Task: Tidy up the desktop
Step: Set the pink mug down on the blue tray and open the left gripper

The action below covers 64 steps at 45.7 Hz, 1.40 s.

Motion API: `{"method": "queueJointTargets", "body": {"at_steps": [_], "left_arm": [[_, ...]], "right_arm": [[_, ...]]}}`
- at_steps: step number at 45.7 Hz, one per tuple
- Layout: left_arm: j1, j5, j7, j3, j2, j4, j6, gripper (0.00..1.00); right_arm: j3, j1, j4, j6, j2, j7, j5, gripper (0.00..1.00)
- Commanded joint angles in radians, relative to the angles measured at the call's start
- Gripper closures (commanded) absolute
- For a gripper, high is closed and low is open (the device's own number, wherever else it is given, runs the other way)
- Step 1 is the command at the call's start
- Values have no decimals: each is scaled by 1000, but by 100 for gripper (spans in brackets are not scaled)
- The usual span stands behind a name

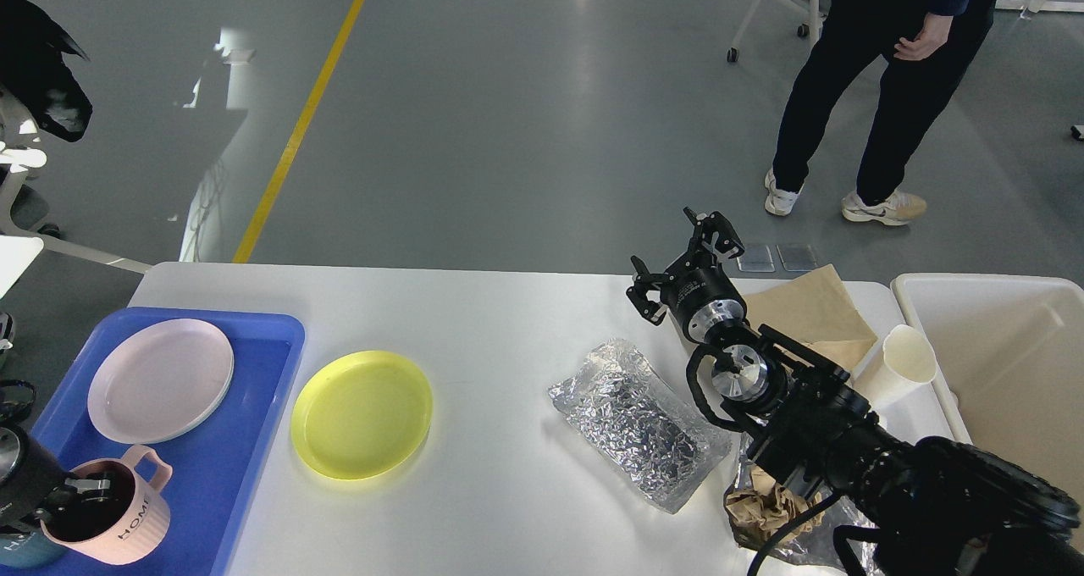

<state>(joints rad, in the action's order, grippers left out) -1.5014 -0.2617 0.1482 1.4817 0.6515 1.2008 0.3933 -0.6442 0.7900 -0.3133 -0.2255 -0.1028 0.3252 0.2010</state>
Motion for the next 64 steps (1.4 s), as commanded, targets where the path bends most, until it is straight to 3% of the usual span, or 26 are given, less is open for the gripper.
{"method": "queueJointTargets", "body": {"at_steps": [1,14,19,23,28,31,46,64], "left_arm": [[41,12,-4,-27,0,-35,-11,100],[112,13,-10,-92,-9,-63,-30,100],[113,13,-12,-92,-9,-70,-30,91],[113,13,-10,-92,-9,-78,-31,75],[112,12,-9,-92,-7,-90,-27,39],[112,12,-9,-92,-4,-92,-21,1],[107,12,-9,-87,5,-93,33,1],[110,12,-9,-90,0,-93,39,1]], "right_arm": [[0,0,0,0,0,0,0,0],[0,0,0,0,0,0,0,0],[0,0,0,0,0,0,0,0],[0,0,0,0,0,0,0,0],[0,0,-1,0,0,0,0,0],[0,0,0,0,0,0,0,0],[1,0,0,0,0,0,0,0],[0,0,0,0,0,0,0,0]]}}
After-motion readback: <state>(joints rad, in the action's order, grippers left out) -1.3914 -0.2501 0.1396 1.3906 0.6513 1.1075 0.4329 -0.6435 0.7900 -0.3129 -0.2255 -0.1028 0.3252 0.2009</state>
